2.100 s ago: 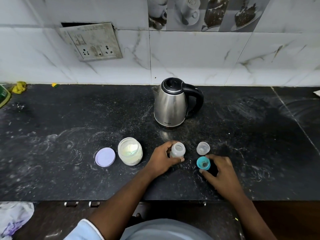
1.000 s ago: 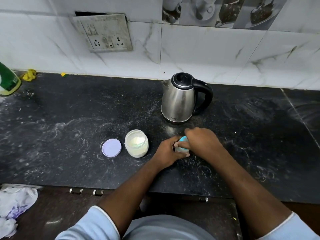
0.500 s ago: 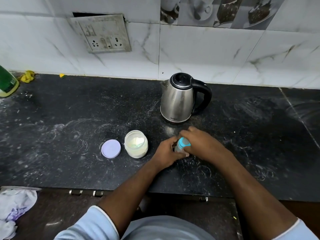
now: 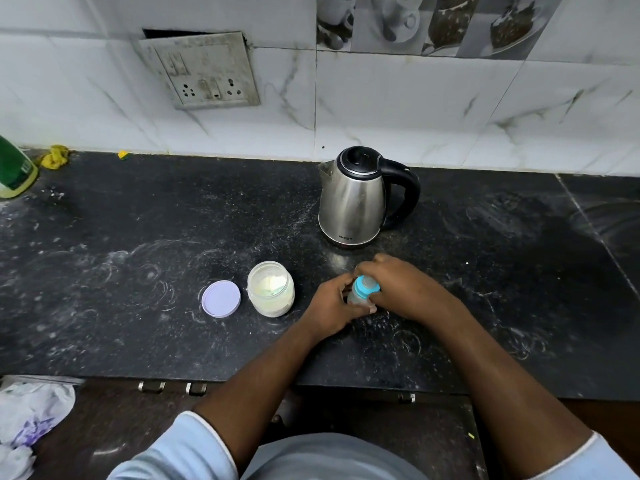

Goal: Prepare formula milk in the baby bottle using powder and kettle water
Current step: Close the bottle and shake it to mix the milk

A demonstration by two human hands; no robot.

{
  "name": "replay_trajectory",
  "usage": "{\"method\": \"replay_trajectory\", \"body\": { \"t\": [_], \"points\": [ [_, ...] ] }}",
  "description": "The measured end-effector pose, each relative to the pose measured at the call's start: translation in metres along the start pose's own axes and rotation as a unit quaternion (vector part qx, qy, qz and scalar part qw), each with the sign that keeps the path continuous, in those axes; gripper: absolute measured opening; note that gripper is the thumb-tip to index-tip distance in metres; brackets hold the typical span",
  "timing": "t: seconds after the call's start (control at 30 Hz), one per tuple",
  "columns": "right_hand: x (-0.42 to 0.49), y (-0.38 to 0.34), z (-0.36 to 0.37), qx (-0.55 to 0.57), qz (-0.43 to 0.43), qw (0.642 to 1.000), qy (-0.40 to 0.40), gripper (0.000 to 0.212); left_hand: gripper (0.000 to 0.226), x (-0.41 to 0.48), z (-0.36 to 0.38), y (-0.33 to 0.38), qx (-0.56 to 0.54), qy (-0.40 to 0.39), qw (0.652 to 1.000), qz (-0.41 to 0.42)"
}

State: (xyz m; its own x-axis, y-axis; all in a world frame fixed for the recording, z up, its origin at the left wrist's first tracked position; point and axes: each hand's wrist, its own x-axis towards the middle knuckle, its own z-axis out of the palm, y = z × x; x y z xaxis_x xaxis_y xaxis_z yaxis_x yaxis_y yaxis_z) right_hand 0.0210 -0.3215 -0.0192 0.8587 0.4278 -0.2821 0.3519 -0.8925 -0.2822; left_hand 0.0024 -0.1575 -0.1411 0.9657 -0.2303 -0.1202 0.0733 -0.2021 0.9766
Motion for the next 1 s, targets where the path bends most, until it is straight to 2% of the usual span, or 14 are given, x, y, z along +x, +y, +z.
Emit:
{"method": "replay_trajectory", "body": {
  "t": [0.17,0.27,0.47,0.6,0.73,0.83,1.0],
  "points": [
    [0.003,-0.006,0.003,-0.046,0.014,0.998,0.035,0.038,0.048,-0.001,0.0,0.003,0.003,-0.003,1.0,0.004],
    [0.006,-0.012,0.007,-0.095,0.025,0.994,0.048,0.04,0.046,-0.002,0.0,0.005,0.015,0.001,1.0,0.006],
    [0.001,-0.018,0.022,-0.127,0.091,0.983,0.101,0.052,0.057,0.0,0.002,0.0,0.031,0.018,0.999,0.014],
    [0.0,-0.011,0.016,-0.065,0.087,0.991,0.075,0.055,0.036,-0.002,0.001,0.0,0.043,0.014,0.999,0.024],
    [-0.002,-0.005,0.007,-0.036,0.026,0.999,0.005,0.05,0.051,-0.001,0.001,0.0,0.053,0.026,0.998,0.016],
    [-0.001,-0.009,0.004,-0.045,0.032,0.998,0.018,0.039,0.048,-0.002,0.002,-0.002,0.061,0.037,0.997,0.018],
    [0.0,-0.016,0.003,-0.083,0.06,0.994,0.026,0.041,0.042,-0.004,0.003,0.0,0.068,0.036,0.997,0.02]
  ]
}}
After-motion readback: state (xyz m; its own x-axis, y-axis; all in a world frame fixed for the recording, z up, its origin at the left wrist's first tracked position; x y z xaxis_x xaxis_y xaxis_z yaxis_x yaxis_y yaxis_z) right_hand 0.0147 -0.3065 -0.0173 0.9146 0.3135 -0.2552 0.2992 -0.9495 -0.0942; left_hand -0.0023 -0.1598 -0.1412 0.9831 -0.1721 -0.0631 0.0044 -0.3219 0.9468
